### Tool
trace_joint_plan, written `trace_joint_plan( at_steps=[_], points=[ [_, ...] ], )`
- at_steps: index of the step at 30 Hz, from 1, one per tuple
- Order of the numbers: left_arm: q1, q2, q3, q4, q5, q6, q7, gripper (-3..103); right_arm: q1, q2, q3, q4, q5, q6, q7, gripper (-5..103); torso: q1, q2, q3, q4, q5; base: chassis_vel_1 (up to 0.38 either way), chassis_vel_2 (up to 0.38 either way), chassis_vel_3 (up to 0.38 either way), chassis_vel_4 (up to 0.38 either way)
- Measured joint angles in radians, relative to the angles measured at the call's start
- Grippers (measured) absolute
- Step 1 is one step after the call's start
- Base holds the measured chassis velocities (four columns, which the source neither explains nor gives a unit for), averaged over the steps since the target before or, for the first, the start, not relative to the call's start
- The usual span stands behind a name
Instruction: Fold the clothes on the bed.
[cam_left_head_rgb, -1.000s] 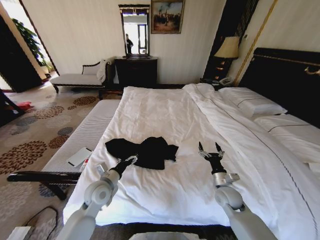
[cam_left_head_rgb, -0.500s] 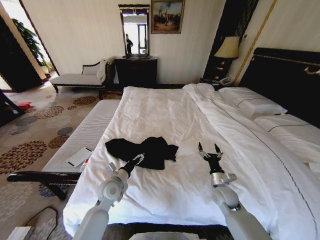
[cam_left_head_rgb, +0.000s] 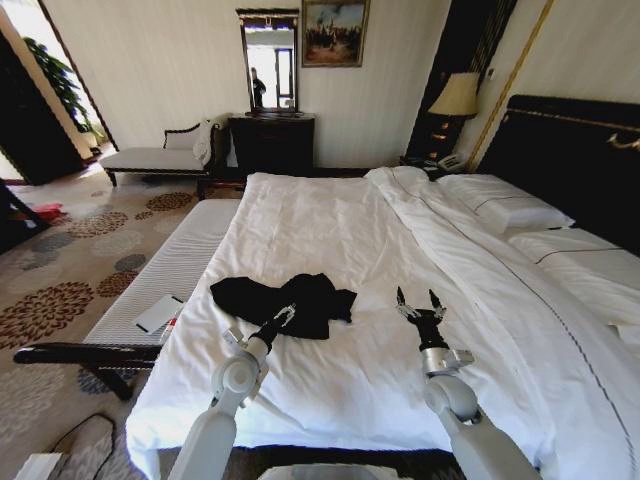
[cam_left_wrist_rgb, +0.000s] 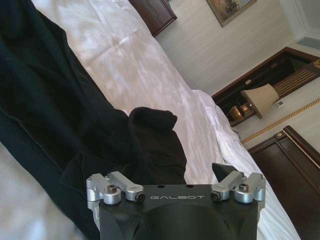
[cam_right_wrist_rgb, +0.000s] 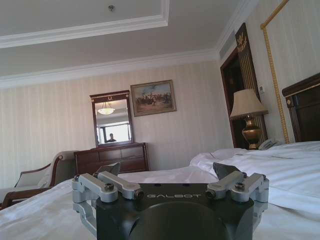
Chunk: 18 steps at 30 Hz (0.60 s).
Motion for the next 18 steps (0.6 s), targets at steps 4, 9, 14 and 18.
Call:
trace_joint_plan(
  at_steps=[4,9,14,18],
  points=[
    [-0.005,-0.008,0.0,0.014,0.015,-0.009,0.009,72,0.0,0.002,0.0,-0.004,0.0,0.003,0.0,100,0.0,0.0,0.0,0.0,-0.0001,0.0,0.0,0.0,0.0],
    [-0.003,-0.005,-0.008,0.014,0.024,-0.022,0.021,56,0.0,0.004,-0.002,-0.008,-0.002,0.005,0.0,100,0.0,0.0,0.0,0.0,-0.0001,0.0,0.0,0.0,0.0],
    [0.002,0.007,-0.021,0.009,0.025,-0.026,0.025,39,0.003,0.007,-0.007,-0.013,-0.004,0.006,0.0,100,0.0,0.0,0.0,0.0001,-0.0001,0.0,0.0,0.0,0.0],
    [0.003,0.011,-0.028,0.009,0.027,-0.029,0.025,23,0.006,0.008,-0.011,-0.014,-0.005,0.006,0.0,100,0.0,0.0,0.0,0.0001,-0.0001,0.0,0.0,0.0,0.0]
  ],
)
